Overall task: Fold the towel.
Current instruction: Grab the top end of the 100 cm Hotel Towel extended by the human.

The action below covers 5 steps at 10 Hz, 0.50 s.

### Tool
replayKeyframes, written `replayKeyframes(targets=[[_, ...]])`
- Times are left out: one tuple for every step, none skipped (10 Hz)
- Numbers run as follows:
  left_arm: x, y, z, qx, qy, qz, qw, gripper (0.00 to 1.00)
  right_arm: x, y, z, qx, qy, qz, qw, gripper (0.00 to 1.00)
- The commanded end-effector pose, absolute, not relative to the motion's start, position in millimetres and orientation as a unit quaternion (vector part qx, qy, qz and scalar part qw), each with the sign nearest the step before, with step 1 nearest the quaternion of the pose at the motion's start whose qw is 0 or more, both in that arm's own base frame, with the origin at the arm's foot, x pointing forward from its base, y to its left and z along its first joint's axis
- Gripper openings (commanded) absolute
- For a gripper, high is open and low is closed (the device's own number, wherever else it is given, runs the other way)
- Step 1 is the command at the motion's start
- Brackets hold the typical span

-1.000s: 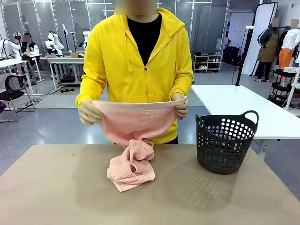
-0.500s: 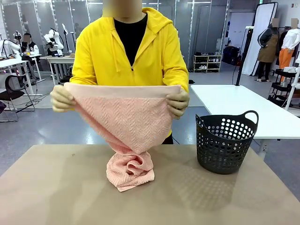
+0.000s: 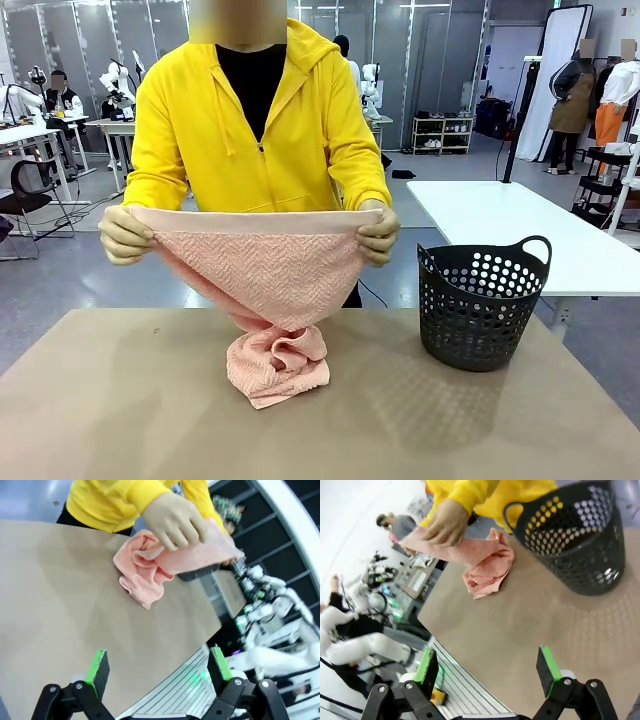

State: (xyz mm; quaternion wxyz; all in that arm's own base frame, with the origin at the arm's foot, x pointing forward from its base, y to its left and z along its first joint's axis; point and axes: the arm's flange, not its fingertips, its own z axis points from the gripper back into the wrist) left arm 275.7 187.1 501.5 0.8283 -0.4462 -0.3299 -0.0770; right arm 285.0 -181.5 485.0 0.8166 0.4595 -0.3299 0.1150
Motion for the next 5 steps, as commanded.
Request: replayKeyframes(targets=[[285,168,554,-0.363,-0.335,-0.180,0.850,1.00,298,-152,529,0.392,-0.342,0.236,0.821,1.00],[290,155,581,-0.332,-0.335,-0.223,0.853,1.00,308,-132,555,0.353,-0.339,0.282,0.825,1.00],[296,136,609,-0.286,-0.330,-0.284,0.854,1.00,314,-113,578,0.327,-0.336,0.325,0.821,1.00],[301,114,632,-0.264,-0.323,-0.327,0.848,1.00,320,-88,601,0.320,-0.333,0.376,0.803,1.00],[308,90,647,-0.245,-0.312,-0.353,0.847,1.00,328,-57,620,0.291,-0.334,0.414,0.796,1.00]])
